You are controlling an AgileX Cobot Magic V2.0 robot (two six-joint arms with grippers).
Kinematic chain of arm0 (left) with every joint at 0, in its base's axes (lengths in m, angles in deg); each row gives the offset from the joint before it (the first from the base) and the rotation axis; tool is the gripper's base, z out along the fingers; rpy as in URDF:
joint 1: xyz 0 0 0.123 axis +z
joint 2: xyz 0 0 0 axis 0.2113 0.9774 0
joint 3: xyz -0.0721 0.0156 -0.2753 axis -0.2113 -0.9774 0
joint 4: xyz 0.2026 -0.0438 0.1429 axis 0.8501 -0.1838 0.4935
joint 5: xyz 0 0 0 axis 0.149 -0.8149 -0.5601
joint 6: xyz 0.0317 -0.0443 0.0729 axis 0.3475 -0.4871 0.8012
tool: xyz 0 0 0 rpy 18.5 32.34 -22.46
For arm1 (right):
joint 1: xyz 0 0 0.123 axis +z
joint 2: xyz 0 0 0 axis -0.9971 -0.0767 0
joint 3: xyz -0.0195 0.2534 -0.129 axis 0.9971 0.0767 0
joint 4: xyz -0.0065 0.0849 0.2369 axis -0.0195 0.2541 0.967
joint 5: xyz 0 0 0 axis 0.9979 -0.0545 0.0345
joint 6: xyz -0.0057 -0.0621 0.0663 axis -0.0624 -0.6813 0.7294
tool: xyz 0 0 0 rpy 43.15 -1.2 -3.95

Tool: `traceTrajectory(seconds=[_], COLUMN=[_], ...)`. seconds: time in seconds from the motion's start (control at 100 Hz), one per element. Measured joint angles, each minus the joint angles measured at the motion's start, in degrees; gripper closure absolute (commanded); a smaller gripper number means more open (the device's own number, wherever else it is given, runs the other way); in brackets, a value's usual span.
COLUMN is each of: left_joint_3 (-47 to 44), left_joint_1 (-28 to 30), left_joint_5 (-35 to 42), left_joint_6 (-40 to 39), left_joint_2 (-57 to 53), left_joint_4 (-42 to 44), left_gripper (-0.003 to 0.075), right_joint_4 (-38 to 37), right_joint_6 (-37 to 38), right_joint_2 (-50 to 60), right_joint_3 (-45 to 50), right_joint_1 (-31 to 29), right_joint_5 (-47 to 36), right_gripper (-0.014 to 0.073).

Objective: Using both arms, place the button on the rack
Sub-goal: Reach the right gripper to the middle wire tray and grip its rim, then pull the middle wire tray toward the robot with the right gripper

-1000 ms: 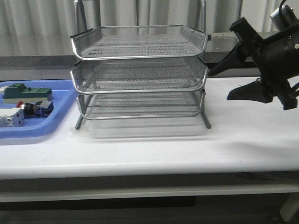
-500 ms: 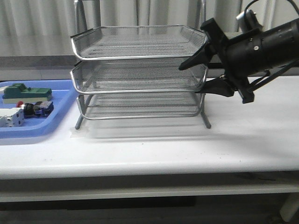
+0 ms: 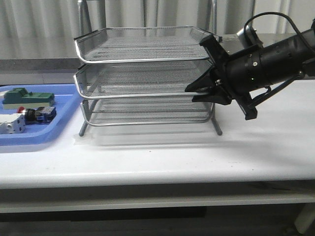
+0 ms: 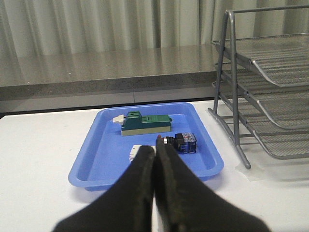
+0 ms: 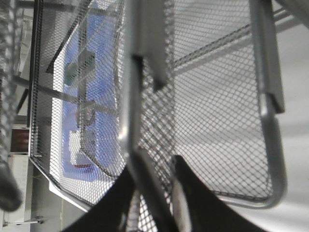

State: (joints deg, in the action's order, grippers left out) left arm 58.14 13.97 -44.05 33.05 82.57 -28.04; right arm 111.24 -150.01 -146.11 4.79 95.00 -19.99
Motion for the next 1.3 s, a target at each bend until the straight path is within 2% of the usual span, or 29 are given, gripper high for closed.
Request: traceTrajectory(seconds=[0.07, 0.46, 0.73, 1.3], left_joint_3=[0.0, 0.0, 0.0, 0.0], left_joint_1=[0.0, 0.0, 0.0, 0.0], left_joint_5=[0.0, 0.0, 0.0, 0.0], left_joint_6=[0.0, 0.0, 0.0, 0.0], left_joint_2=[0.0, 0.0, 0.0, 0.0], left_joint_4=[0.0, 0.0, 0.0, 0.0], left_gripper=[0.0741, 0.0741, 0.0741, 0.0741], right_joint_4=[0.4, 1.5, 1.6, 1.7], right_joint_6=[0.1, 0.1, -2.5, -10.1], right_joint_2=[-0.1, 0.0, 2.3, 13.6], right_joint_3=[0.0, 2.6, 10.9, 29.5], right_joint_1=[-0.1, -0.2, -0.6, -0.6], right_joint_5=[0.4, 2.4, 7.7, 10.3], right_gripper=[0.0599, 0.0599, 0.0599, 0.0599])
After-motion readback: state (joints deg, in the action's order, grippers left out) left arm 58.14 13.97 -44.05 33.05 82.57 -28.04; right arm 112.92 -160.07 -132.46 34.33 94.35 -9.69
